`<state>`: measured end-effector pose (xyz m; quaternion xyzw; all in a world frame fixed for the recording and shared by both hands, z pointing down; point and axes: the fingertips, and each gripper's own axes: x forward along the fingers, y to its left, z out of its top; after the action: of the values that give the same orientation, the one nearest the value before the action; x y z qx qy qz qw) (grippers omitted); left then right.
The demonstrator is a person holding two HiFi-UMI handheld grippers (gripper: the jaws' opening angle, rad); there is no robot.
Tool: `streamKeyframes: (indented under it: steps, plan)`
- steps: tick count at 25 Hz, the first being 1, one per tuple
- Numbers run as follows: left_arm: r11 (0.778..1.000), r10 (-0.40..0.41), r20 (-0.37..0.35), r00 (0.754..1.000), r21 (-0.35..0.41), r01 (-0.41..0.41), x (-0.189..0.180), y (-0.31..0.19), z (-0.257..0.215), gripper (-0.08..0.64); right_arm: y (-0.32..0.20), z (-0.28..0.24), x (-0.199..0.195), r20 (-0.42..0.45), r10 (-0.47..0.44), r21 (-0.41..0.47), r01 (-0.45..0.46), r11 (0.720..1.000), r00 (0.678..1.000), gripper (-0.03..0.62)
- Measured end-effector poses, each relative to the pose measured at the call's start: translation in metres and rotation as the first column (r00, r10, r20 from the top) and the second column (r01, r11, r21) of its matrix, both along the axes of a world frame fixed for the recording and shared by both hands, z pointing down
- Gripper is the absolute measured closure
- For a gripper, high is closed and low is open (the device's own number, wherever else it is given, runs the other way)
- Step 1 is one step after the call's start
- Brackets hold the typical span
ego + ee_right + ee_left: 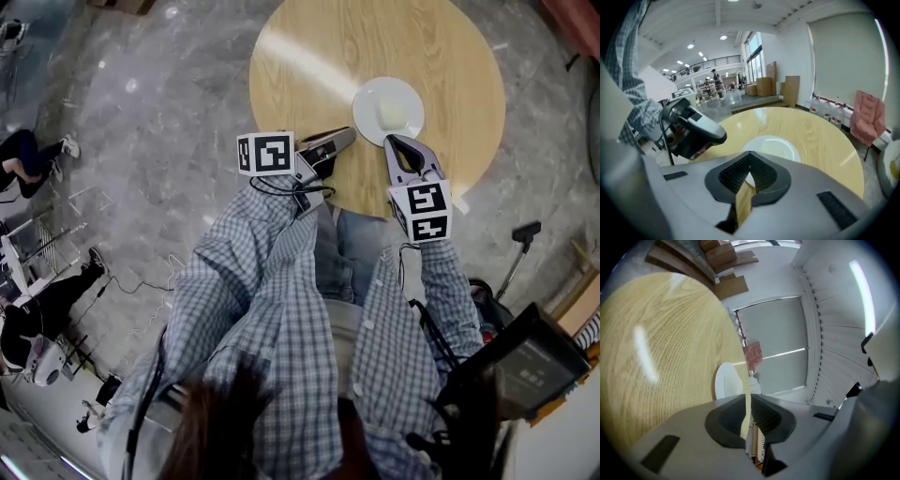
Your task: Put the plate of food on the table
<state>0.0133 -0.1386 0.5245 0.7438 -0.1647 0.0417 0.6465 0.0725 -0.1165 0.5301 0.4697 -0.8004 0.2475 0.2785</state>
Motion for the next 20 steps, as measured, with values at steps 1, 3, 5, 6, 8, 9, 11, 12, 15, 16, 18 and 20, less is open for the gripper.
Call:
streamKeyframes:
  steps: [1, 3, 5, 6, 8, 9, 11, 12, 15, 16, 18, 20]
  plan:
    - [0.999, 0.004, 0.012, 1.000, 0.033, -0.004, 0.000, -0.001, -0.004, 0.531, -0.001, -0.005, 0.005, 0.025, 0.036, 0.012, -0.036, 0.999, 0.999, 0.584]
    - [0.996, 0.016, 0.023, 1.000, 0.089, -0.018, 0.001, -0.001, -0.014, 0.552, 0.000, -0.016, 0.011, 0.058, 0.087, 0.037, -0.090, 0.995, 0.994, 0.586]
    - [0.990, 0.033, 0.034, 0.999, 0.136, -0.037, 0.002, -0.001, -0.024, 0.552, 0.000, -0.029, 0.016, 0.077, 0.119, 0.059, -0.124, 0.990, 0.990, 0.586]
    - [0.986, 0.041, 0.040, 0.998, 0.158, -0.047, 0.002, -0.001, -0.029, 0.552, 0.000, -0.035, 0.019, 0.086, 0.133, 0.068, -0.139, 0.988, 0.987, 0.584]
    - [0.979, 0.052, 0.034, 0.998, 0.196, -0.057, 0.001, -0.003, -0.044, 0.552, 0.000, -0.046, 0.021, 0.103, 0.165, 0.080, -0.173, 0.982, 0.981, 0.584]
    - [0.975, 0.053, 0.031, 0.998, 0.215, -0.059, -0.002, -0.004, -0.052, 0.552, 0.000, -0.053, 0.021, 0.109, 0.183, 0.088, -0.193, 0.977, 0.977, 0.585]
    - [0.965, 0.051, 0.036, 0.998, 0.254, -0.058, -0.012, -0.005, -0.066, 0.552, 0.002, -0.065, 0.017, 0.113, 0.217, 0.109, -0.229, 0.967, 0.970, 0.586]
    - [0.961, 0.050, 0.043, 0.998, 0.270, -0.059, -0.019, -0.005, -0.071, 0.552, 0.003, -0.070, 0.014, 0.113, 0.229, 0.118, -0.242, 0.963, 0.967, 0.584]
    - [0.954, 0.052, 0.067, 0.996, 0.292, -0.070, -0.033, -0.002, -0.083, 0.552, 0.008, -0.083, 0.007, 0.114, 0.253, 0.129, -0.266, 0.955, 0.961, 0.584]
    - [0.952, 0.055, 0.071, 0.996, 0.296, -0.074, -0.036, -0.001, -0.085, 0.552, 0.009, -0.086, 0.006, 0.115, 0.259, 0.132, -0.273, 0.953, 0.959, 0.584]
    - [0.948, 0.058, 0.070, 0.996, 0.308, -0.077, -0.040, 0.001, -0.088, 0.552, 0.012, -0.089, 0.004, 0.117, 0.269, 0.145, -0.284, 0.948, 0.956, 0.586]
    - [0.944, 0.056, 0.068, 0.996, 0.321, -0.075, -0.043, 0.005, -0.091, 0.552, 0.018, -0.091, 0.002, 0.119, 0.274, 0.158, -0.291, 0.944, 0.954, 0.586]
